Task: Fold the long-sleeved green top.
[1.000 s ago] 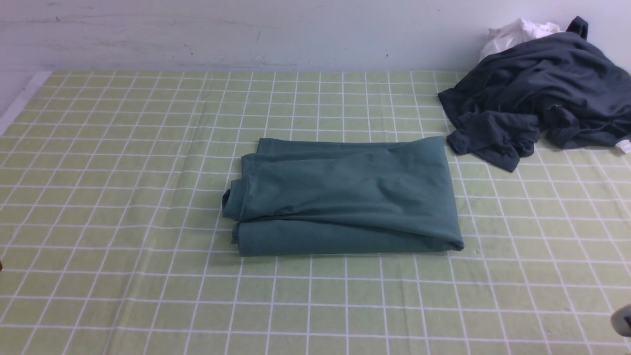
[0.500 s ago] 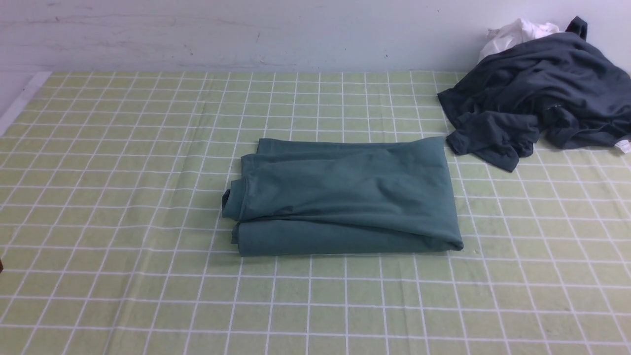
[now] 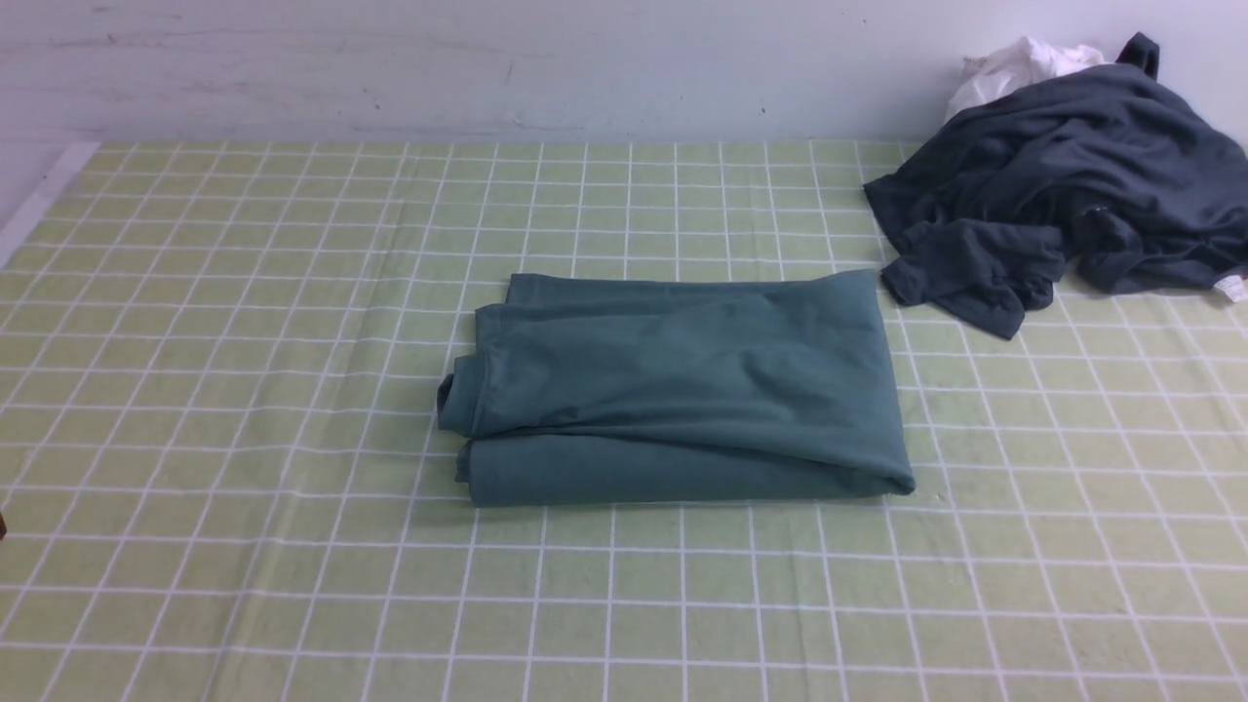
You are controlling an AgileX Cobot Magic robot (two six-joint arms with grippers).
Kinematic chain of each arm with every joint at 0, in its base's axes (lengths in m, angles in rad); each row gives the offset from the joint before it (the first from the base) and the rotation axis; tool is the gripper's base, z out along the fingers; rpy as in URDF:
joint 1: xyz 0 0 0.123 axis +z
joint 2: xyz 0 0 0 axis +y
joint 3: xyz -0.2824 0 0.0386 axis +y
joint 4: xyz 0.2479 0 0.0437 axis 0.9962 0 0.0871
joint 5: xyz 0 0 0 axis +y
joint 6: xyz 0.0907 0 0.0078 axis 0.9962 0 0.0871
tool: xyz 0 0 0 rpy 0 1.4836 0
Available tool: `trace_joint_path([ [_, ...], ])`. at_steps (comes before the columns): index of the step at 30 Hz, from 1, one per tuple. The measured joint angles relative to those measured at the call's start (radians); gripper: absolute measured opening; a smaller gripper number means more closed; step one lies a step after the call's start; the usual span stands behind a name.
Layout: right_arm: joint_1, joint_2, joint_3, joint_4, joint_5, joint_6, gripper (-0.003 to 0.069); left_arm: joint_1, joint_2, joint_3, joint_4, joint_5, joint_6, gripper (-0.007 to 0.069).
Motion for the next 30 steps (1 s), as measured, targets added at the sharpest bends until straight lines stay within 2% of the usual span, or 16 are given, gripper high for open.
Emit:
trace_joint_path([
  [17, 0.0, 0.0, 0.0, 0.0, 0.002, 0.0, -0.0014, 0.0, -0.013, 0.014, 0.005, -0.006, 0.0, -0.0004],
  [20, 0.0, 0.0, 0.0, -0.001, 0.002, 0.0, -0.0014, 0.029, -0.062, 0.057, 0.075, -0.023, -0.014, -0.0004],
  [23, 0.0, 0.0, 0.0, -0.001, 0.002, 0.0, -0.0014, 0.082, -0.117, 0.114, 0.201, -0.063, -0.118, -0.0004],
  [28, 0.0, 0.0, 0.0, -0.001, 0.003, 0.0, -0.0014, 0.155, -0.131, 0.275, 0.288, -0.079, -0.388, -0.0004],
  [30, 0.0, 0.0, 0.0, -0.001, 0.003, 0.0, -0.0014, 0.165, -0.131, 0.34, 0.299, -0.079, -0.437, -0.0004],
])
